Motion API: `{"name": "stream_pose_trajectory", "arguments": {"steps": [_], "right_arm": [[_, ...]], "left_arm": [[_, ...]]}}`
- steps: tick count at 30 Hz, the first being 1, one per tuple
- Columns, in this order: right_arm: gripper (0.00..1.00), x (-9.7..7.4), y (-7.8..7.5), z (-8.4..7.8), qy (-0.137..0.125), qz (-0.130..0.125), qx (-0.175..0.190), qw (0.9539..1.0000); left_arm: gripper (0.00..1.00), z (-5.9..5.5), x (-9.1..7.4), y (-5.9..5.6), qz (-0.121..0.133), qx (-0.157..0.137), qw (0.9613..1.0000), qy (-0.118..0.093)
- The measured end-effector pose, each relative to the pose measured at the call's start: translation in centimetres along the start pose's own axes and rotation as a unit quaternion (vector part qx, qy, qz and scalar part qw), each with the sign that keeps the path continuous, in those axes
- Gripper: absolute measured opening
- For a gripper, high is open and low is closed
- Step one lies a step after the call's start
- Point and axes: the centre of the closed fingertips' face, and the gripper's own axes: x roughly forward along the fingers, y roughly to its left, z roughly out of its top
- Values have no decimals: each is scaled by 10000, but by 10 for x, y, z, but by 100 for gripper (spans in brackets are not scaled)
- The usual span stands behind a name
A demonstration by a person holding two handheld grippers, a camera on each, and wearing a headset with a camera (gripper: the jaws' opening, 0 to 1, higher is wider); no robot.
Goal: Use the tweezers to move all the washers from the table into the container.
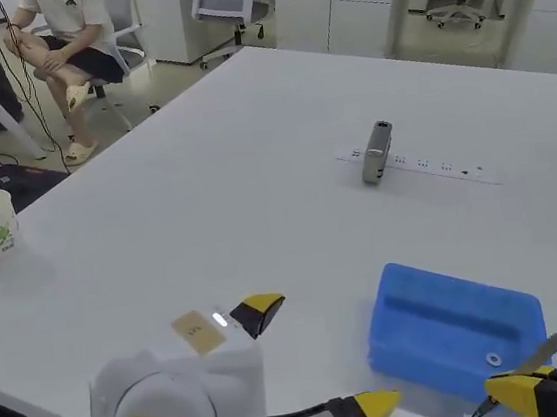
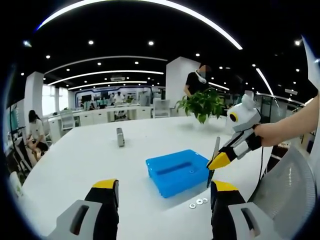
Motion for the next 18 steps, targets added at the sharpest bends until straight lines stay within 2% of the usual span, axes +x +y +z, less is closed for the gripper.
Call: {"name": "stream_pose_trajectory", "arguments": {"steps": [5, 9, 15, 18], "right_arm": [[3, -2, 10, 18, -149, 85, -275, 9995], [3, -4, 11, 32, -230, 57, -480, 9986], [3, -5, -1, 49, -300, -28, -588, 9978], [3, -5, -12, 55, -295, -149, -591, 9977]], "left_arm": [[76, 0, 0, -1, -12, 0, 10000, 2], [76, 0, 0, -1, -18, 3, 10000, -2], [76, 1, 0, -1, -19, -22, 10000, -35], [76, 2, 0, -1, -19, -30, 10000, -55]]}}
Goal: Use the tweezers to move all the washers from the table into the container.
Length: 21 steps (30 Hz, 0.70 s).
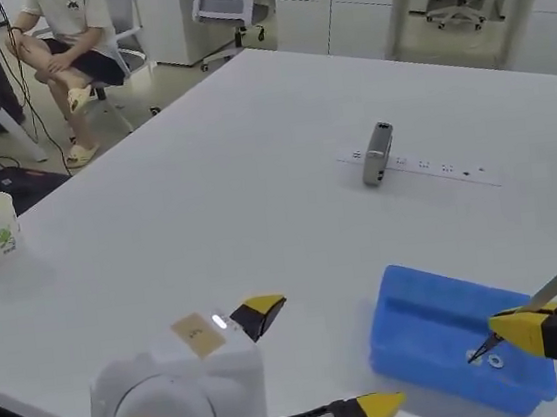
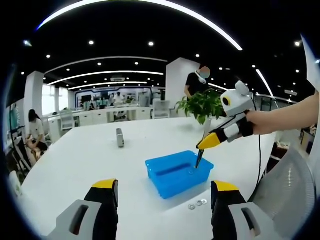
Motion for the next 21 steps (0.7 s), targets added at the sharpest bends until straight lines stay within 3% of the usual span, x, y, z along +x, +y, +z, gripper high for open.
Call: {"name": "stream_pose_trajectory", "arguments": {"steps": [7, 12, 21], "right_arm": [[3, 4, -27, 5, 46, -316, 75, 9995], [3, 11, -43, -3, 245, -492, 79, 9985], [3, 26, -51, -17, 498, -562, -3, 9972]], "left_arm": [[77, 2, 0, 0, -10, -20, 10000, -42], [77, 2, 0, 0, -9, -40, 10000, -66], [77, 2, 0, 1, 12, -48, 10000, -48]]}}
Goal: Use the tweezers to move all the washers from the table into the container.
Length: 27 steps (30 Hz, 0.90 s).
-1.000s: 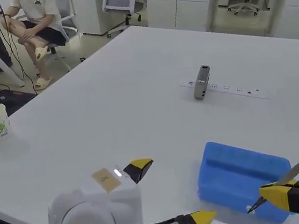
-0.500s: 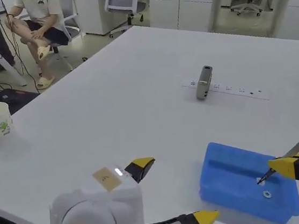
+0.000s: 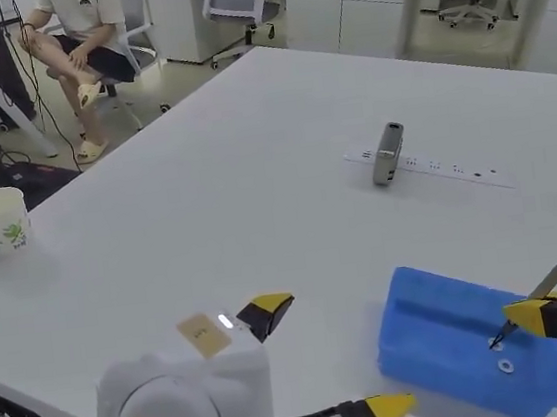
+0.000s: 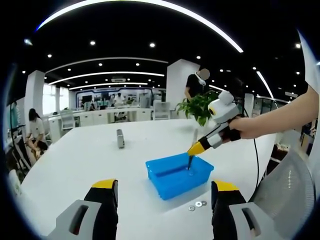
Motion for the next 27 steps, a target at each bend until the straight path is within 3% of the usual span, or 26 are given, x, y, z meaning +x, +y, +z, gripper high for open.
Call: {"name": "stream_pose_trajectory", "arguments": {"steps": [10, 27], "right_arm": [[3, 13, -2, -11, 163, -58, -57, 9998], [3, 12, -5, -21, 277, -181, -178, 9993]], "left_arm": [[77, -1, 0, 1, 11, -3, 10000, 29], [77, 1, -1, 0, 17, 10, 10000, -9]]}}
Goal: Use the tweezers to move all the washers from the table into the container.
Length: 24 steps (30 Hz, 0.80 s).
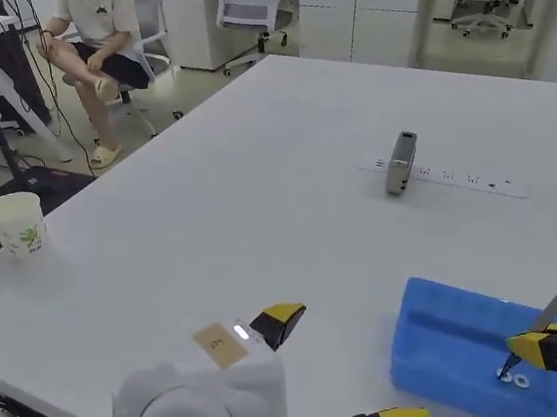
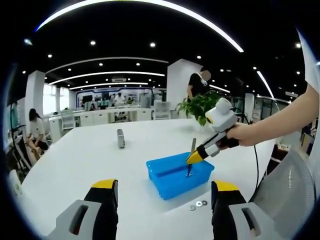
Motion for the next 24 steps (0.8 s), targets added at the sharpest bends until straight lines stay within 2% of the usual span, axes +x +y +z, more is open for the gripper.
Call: {"name": "stream_pose_trajectory", "arguments": {"steps": [7, 20, 24], "right_arm": [[3, -2, -2, 1, -8, -62, -43, 10000], [3, -9, -6, 7, -234, -109, 122, 9996], [3, -8, -7, 5, -189, -140, 90, 9997]], "left_arm": [[77, 0, -1, 0, 10, 23, 10000, -3], [76, 1, 0, 0, 4, 13, 10000, -15], [76, 0, 0, 0, 9, 29, 10000, 5]]}}
